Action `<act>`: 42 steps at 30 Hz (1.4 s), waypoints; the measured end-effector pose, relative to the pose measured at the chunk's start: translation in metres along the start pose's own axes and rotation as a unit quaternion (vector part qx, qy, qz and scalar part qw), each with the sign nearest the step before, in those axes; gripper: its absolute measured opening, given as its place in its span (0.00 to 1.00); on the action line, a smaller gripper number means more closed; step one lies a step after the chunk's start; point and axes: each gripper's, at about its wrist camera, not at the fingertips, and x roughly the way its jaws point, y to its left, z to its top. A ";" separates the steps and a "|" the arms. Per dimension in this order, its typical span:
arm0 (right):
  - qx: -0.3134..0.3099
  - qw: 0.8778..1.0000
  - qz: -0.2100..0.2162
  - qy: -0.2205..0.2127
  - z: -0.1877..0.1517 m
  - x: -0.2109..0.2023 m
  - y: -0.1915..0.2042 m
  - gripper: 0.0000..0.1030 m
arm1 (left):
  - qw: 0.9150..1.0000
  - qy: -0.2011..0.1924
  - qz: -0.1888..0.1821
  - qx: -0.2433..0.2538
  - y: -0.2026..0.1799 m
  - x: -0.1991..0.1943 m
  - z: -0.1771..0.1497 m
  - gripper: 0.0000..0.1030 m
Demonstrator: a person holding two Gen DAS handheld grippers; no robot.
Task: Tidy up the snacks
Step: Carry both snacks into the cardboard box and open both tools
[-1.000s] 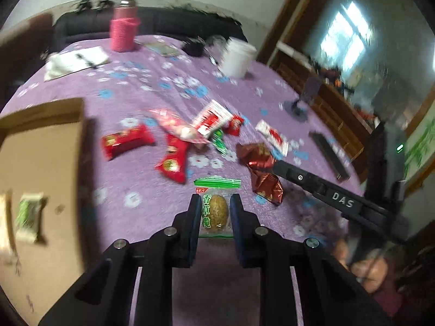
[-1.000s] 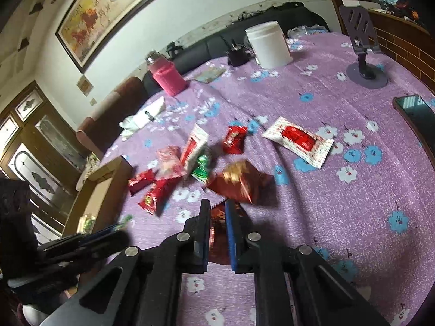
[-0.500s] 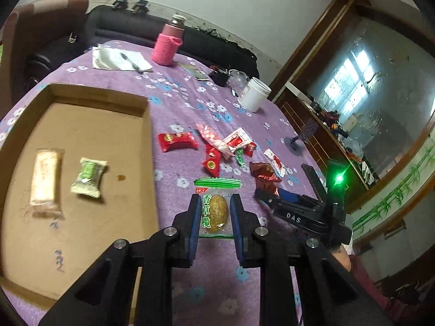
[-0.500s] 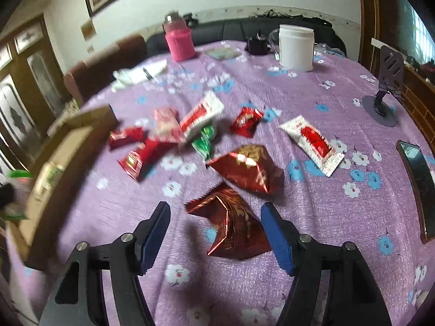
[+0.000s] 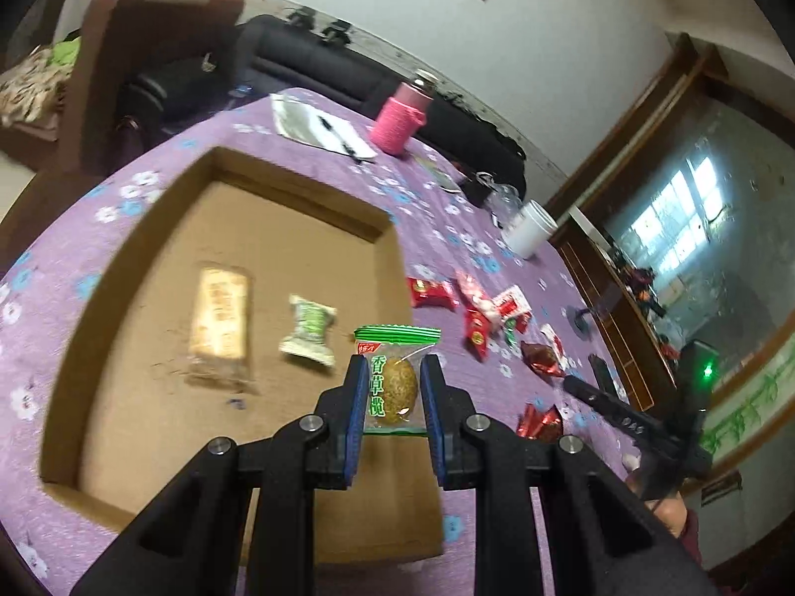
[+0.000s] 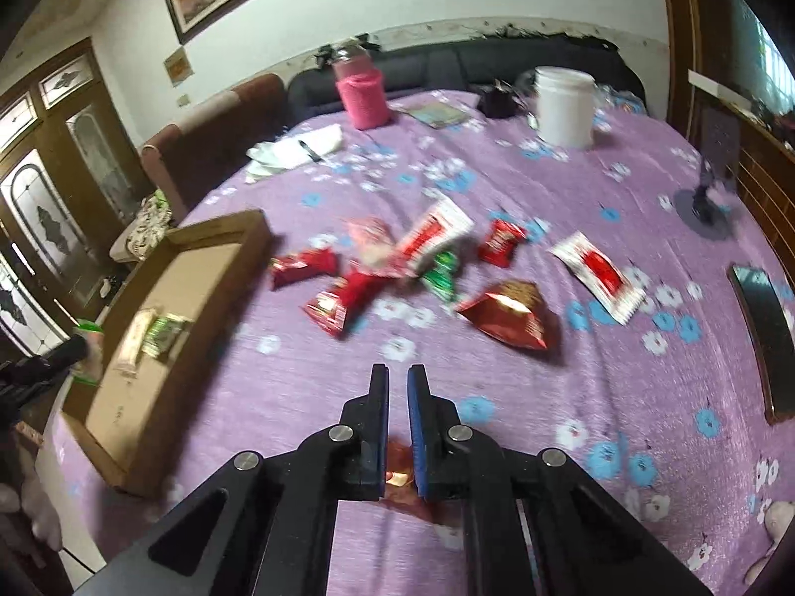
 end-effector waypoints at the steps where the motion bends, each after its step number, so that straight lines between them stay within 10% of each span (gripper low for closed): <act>1: 0.000 1.000 0.003 -0.005 0.002 -0.003 0.003 0.08 | 1.000 -0.001 0.000 -0.003 0.004 -0.003 0.000 0.20; 4: -0.023 1.000 -0.001 -0.006 0.004 -0.006 0.006 0.13 | 1.000 -0.007 0.003 -0.010 0.015 -0.012 -0.001 0.20; 8: -0.048 0.998 0.008 0.041 -0.009 0.007 0.003 0.71 | 1.000 -0.013 -0.001 -0.020 0.024 -0.017 -0.003 0.20; 15: -0.078 0.993 0.007 0.086 -0.035 0.039 0.015 0.70 | 1.000 -0.007 -0.002 -0.021 0.024 -0.015 -0.008 0.20; 17: -0.082 0.994 -0.022 0.071 -0.039 0.037 0.018 0.50 | 1.000 -0.010 0.001 -0.022 0.024 -0.016 -0.007 0.20; 27: -0.027 0.999 0.017 0.036 -0.031 0.009 0.015 0.37 | 0.999 -0.010 0.020 -0.036 0.033 -0.015 -0.008 0.20; 42: -0.098 0.979 0.166 0.063 -0.003 0.029 0.162 0.37 | 0.994 -0.019 0.059 -0.089 0.071 -0.019 -0.009 0.20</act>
